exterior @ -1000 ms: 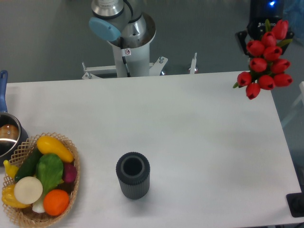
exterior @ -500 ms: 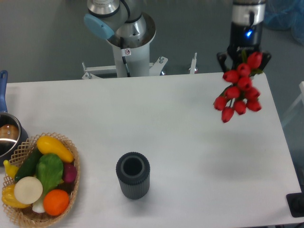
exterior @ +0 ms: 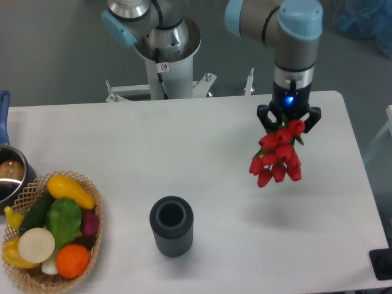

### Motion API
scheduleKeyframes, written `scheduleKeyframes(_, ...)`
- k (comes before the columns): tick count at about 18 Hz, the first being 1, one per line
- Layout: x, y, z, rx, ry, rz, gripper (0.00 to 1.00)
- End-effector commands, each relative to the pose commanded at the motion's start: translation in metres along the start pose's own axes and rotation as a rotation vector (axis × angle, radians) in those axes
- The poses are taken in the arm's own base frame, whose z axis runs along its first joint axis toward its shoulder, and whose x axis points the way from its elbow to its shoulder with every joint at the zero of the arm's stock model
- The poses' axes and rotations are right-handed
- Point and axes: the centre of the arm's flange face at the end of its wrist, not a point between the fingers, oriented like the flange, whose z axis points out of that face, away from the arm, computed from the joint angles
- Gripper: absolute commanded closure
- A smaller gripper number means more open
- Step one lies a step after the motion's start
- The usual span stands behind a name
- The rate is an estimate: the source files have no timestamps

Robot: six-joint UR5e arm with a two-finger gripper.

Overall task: Place the flowers on the table
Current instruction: 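Carry the red tulips in the gripper over the table toward the black container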

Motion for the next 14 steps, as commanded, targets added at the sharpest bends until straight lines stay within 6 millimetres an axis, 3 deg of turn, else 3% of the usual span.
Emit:
scheduleKeyframes(4,0.006,-0.014,0.031,-0.024,0.04,0.005,0.61)
scheduleKeyframes(14,0.005,-0.02,0.062,-0.046,0.075,0.004,0.61)
